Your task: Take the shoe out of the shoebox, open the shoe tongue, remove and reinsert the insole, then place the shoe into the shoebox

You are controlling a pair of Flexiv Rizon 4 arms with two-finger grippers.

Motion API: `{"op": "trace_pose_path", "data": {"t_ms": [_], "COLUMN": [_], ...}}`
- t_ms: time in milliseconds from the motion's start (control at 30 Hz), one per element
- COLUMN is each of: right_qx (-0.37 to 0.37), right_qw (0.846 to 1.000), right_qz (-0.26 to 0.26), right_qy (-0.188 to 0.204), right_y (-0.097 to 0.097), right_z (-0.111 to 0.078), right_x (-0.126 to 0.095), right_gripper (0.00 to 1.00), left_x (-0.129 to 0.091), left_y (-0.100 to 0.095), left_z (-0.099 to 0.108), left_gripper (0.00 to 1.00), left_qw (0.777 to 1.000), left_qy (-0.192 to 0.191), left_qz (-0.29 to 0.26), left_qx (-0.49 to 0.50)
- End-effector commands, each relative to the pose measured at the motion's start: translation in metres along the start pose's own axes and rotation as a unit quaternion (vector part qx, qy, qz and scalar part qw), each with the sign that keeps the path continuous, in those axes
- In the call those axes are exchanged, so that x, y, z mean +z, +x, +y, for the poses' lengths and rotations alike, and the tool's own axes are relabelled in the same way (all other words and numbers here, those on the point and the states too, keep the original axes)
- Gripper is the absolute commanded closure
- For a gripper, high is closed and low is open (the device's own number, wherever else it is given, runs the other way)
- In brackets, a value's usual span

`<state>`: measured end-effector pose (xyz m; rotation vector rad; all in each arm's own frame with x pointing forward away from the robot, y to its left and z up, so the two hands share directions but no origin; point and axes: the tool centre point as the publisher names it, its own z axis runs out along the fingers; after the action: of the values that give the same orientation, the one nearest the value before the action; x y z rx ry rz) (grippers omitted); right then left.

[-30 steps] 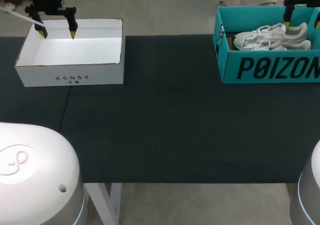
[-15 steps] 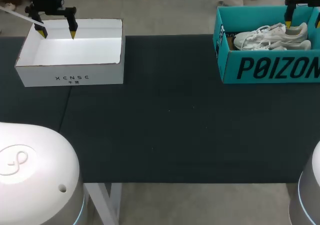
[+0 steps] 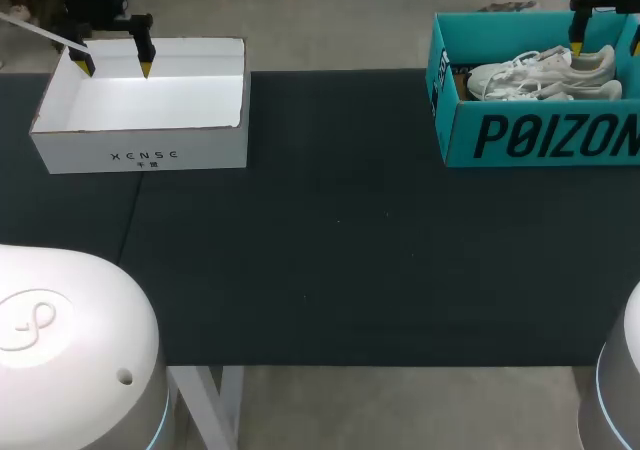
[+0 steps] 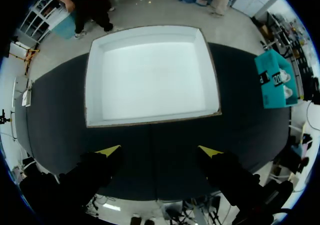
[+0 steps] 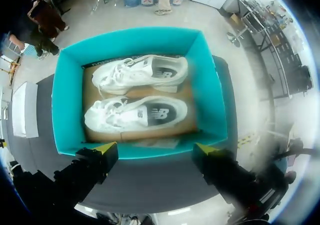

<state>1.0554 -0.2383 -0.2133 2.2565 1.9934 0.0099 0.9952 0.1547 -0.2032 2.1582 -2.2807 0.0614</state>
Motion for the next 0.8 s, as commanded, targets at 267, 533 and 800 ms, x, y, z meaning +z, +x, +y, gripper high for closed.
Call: {"op": "trace_pose_path", "data": {"t_ms": [267,533,800], "right_qx": [0.002,0.002,-0.029], "right_qw": [1.000,1.000,0.999], "right_qz": [0.013,0.004,0.030], "right_qy": [0.006,0.010,-0.007], "right_y": [-0.021,-0.056,-0.060], "right_z": [0.008,0.015,0.012], "right_x": [0.022,0.055,0.067], "right_gripper": [0.00,0.00,0.00], "left_x": [-0.001,-0.001,-0.001], "left_y": [0.000,0.000,0.000], "left_z": [0.000,0.000,0.000], "left_gripper": [0.00,0.00,0.00], "left_qw": [1.000,1.000,1.000], "left_qy": [0.000,0.000,0.000], "left_qz": [-0.001,-0.001,-0.001], "left_qx": [0.000,0.000,0.000]}}
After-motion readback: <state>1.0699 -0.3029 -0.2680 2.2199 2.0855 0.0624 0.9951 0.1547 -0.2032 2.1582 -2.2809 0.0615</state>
